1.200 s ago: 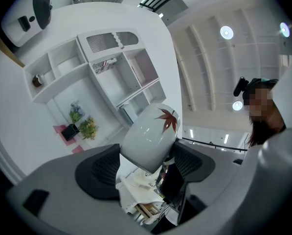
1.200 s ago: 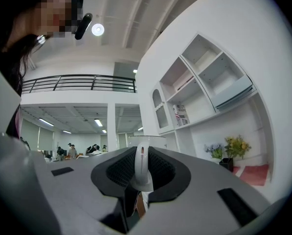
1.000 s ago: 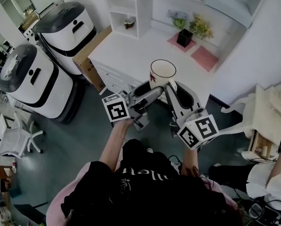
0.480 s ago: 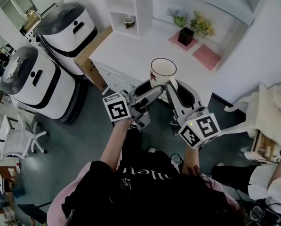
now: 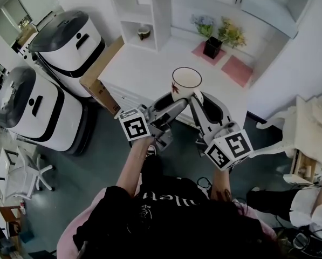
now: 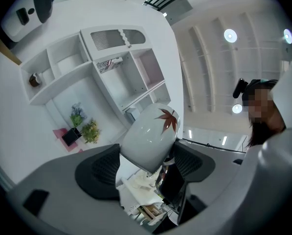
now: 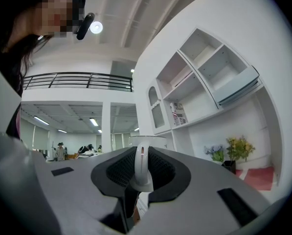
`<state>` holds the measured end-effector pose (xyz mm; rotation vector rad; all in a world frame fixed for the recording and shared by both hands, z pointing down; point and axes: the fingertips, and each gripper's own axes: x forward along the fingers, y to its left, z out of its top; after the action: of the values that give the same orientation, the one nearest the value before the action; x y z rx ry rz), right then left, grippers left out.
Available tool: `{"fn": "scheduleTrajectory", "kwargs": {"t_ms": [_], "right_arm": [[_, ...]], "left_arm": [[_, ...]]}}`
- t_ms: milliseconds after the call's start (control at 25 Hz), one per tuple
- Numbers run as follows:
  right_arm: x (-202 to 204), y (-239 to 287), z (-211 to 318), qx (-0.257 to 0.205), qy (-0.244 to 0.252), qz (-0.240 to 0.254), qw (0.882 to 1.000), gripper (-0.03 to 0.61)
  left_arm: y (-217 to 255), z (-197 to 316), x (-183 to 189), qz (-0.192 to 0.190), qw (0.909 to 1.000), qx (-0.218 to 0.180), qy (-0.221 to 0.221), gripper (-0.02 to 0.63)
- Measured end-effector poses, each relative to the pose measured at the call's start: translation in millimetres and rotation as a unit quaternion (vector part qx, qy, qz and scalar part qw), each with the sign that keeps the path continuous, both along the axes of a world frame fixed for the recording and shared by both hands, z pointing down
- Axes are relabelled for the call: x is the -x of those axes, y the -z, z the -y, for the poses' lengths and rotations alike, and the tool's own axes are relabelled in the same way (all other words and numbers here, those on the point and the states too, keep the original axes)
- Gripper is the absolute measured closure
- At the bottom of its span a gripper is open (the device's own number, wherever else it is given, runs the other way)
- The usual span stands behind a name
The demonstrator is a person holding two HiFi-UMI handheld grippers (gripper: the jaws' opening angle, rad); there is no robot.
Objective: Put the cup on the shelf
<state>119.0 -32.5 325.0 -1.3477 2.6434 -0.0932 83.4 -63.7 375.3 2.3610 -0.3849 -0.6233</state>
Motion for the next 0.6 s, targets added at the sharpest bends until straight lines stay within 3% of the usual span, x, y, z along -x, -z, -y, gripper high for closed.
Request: {"fn": "scheduleTrajectory", "kwargs": {"t_ms": [600], "right_arm": [[112.9, 12.3, 143.3, 0.000, -0.044, -0.012, 0.999, 0.489]], "left_arm": [[12.3, 146.8, 108.3, -0.012, 0.9990, -0.002, -0.043, 0.270]]}}
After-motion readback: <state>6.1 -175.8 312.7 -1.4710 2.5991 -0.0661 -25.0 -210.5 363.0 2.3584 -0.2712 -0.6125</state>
